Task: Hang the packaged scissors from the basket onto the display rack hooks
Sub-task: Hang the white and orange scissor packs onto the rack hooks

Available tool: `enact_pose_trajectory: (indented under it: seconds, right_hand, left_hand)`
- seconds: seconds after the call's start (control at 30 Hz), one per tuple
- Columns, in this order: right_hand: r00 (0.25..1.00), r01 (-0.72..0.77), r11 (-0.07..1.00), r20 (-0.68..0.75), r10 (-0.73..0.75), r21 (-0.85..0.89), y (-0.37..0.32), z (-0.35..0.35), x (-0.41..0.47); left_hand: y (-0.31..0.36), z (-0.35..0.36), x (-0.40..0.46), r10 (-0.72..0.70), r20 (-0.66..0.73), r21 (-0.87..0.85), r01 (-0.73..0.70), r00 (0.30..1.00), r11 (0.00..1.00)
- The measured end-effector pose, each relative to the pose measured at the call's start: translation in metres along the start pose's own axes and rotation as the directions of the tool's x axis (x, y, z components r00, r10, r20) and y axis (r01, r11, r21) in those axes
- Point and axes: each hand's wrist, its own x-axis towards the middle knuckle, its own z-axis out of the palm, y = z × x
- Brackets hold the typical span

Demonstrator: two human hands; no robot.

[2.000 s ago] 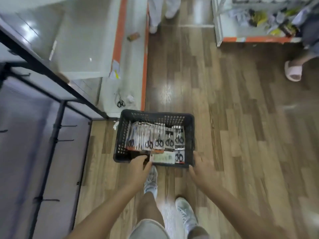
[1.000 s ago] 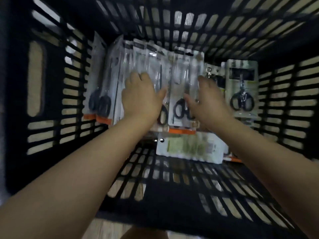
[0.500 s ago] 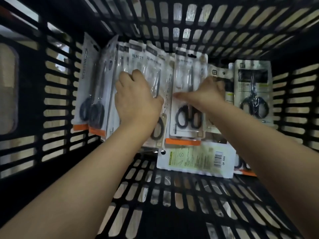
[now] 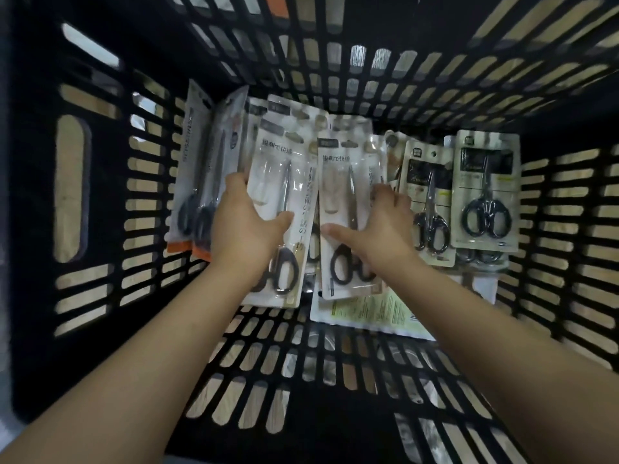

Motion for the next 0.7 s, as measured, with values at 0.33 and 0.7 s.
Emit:
enact_pose_trajectory:
  seconds: [0.33, 0.7]
  right_hand:
    - [0.962, -0.262, 0.911, 0.018, 0.271, 0.317, 0.003, -0.01, 0.014]
    - [0.985, -0.169, 0.841, 0.113, 0.129, 0.513, -0.049, -0.083, -0.102]
  left_hand:
    - [-0.005, -0.006, 0.012, -0.174, 0.079, -0.344, 0.191, 0.982, 0.92]
    - [0.019, -0.096, -0.078, -0.269, 0.103, -0.539, 0.281, 0.958, 0.794]
